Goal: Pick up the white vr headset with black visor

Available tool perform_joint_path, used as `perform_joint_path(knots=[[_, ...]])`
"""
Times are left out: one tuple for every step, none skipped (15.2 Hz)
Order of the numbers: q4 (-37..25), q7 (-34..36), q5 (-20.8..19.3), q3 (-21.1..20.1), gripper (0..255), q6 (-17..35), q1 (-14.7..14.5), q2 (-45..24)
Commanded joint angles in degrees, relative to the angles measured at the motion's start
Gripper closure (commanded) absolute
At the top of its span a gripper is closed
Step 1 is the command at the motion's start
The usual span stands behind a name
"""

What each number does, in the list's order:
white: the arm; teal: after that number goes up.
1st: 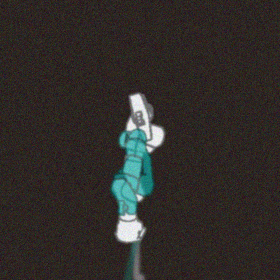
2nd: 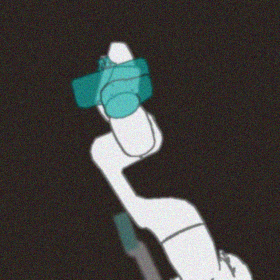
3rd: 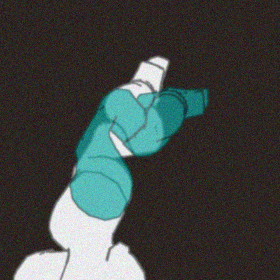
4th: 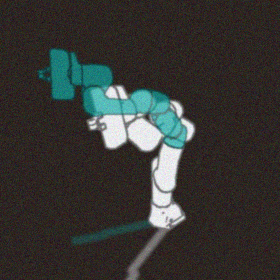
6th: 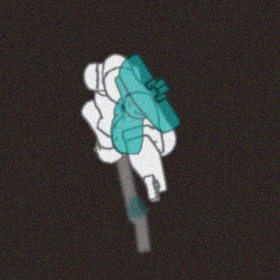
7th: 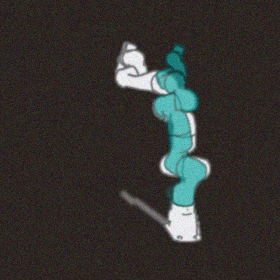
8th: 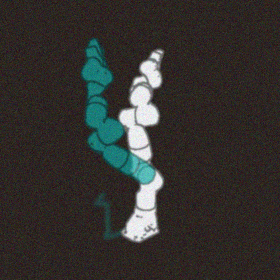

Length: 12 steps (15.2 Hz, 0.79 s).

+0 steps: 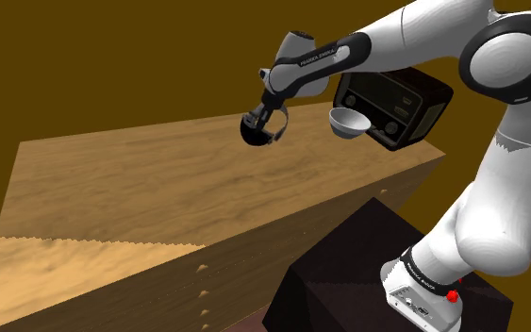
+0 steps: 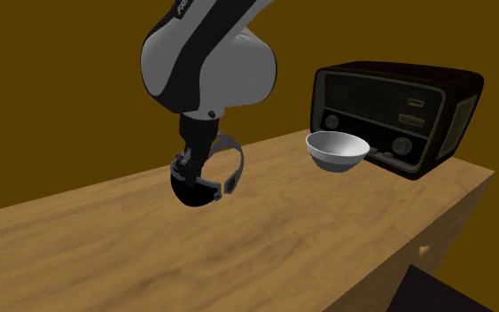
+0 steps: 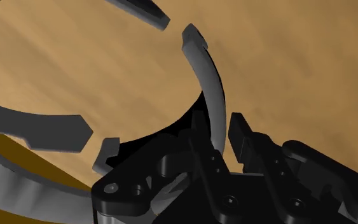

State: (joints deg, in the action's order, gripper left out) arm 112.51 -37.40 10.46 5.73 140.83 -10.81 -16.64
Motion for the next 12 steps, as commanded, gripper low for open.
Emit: perform_joint_path(knots=[[-0.1, 0.2, -0.3, 0.0, 255, -2.1, -0.1, 0.5], [-0.3, 0.4, -0.4, 0.1, 255, -2.7, -0.1, 0.9], [-0.6, 0.5, -0.6, 0.1, 255, -3.4, -0.2, 1.3], [-0.9, 0.7, -0.7, 0.2, 255, -4.1, -0.2, 1.7], [-1.2, 0.8, -0.9, 0.2, 255, -4.7, -0.2, 2.1], [-1.5, 1.0, -1.0, 0.3, 255, -5.4, -0.2, 2.5], [-1.8, 1.1, -1.2, 0.3, 255, -6.1, -0.3, 2.8], [-2.1, 1.2, -1.3, 0.3, 255, -6.7, -0.3, 3.2], [-2.4, 1.4, -1.4, 0.4, 255, -7.4, -0.3, 3.5], [-2.8, 1.5, -1.6, 0.4, 255, -8.1, -0.3, 3.9], [-3.2, 1.6, -1.7, 0.5, 255, -8.8, -0.3, 4.2], [-3.5, 1.8, -1.8, 0.5, 255, -9.4, -0.3, 4.5]])
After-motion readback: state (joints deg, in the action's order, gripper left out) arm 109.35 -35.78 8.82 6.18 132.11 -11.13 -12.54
